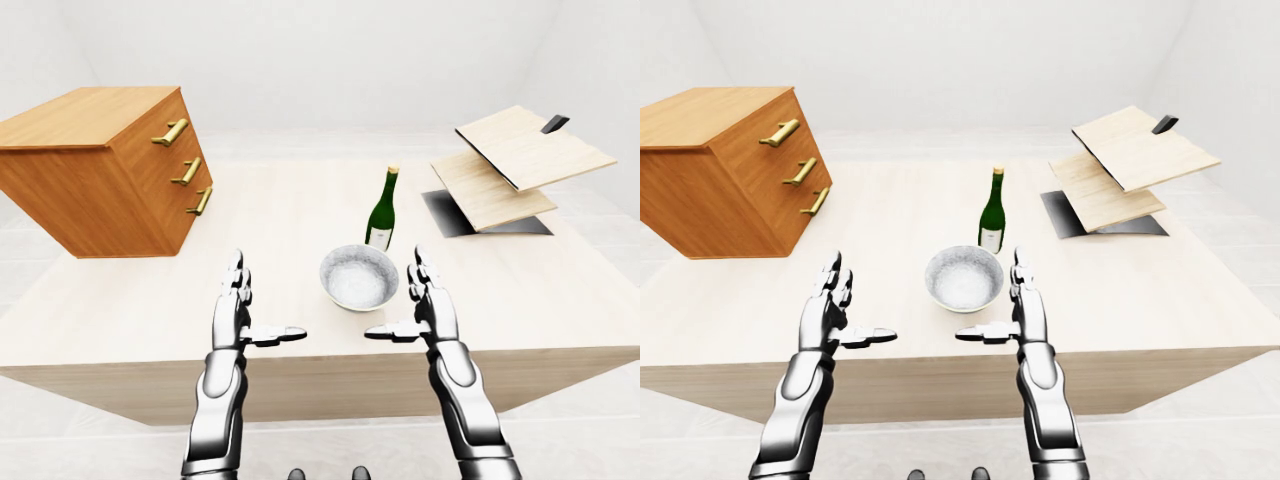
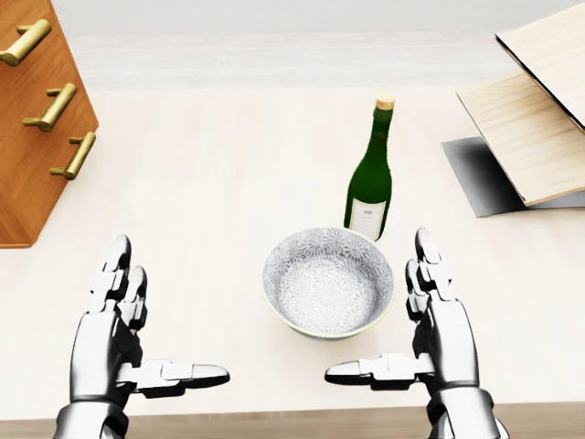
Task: Put the wine bottle on the wine rack.
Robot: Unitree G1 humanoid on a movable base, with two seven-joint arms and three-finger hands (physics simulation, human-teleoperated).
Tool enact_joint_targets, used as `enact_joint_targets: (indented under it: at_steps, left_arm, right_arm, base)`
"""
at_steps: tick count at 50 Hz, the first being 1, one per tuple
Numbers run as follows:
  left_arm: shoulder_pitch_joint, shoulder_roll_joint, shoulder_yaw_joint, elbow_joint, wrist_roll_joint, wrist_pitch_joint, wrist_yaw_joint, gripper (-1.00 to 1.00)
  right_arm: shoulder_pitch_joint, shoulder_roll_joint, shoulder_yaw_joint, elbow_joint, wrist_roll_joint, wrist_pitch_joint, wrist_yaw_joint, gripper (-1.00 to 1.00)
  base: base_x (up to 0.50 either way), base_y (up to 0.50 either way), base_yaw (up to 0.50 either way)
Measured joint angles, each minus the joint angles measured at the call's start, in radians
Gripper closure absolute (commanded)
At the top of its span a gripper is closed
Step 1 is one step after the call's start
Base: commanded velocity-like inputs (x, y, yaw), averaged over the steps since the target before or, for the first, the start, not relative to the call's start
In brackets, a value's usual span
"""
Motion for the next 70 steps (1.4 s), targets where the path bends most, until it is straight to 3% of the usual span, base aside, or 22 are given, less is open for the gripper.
enact_joint_targets:
  at_steps: [21, 33, 39, 45, 70]
  left_arm:
    - [0.041, 0.038, -0.016, -0.081, -0.008, 0.032, -0.027, -1.00]
    - [0.063, 0.050, -0.035, -0.169, -0.002, 0.079, -0.033, -1.00]
    - [0.060, 0.055, -0.036, -0.229, 0.000, 0.079, -0.037, -1.00]
    - [0.043, 0.057, -0.022, -0.305, -0.015, 0.079, -0.036, -1.00]
    - [0.012, 0.066, 0.018, -0.590, -0.044, 0.079, -0.018, -1.00]
  right_arm:
    - [0.011, 0.006, -0.013, -0.015, -0.006, -0.011, 0.016, -1.00]
    - [0.004, 0.011, -0.020, -0.024, -0.010, -0.005, 0.023, -1.00]
    - [-0.009, 0.008, -0.023, -0.044, -0.012, 0.019, 0.026, -1.00]
    - [-0.024, 0.003, -0.029, -0.089, -0.012, 0.065, 0.029, -1.00]
    - [-0.056, -0.005, -0.065, -0.300, 0.028, 0.066, 0.037, -1.00]
  base:
    - [0.00, 0.00, 0.00]
    - [0.00, 0.00, 0.00]
    - [0.00, 0.00, 0.00]
    - [0.00, 0.00, 0.00]
    - [0.00, -0.11, 0.00]
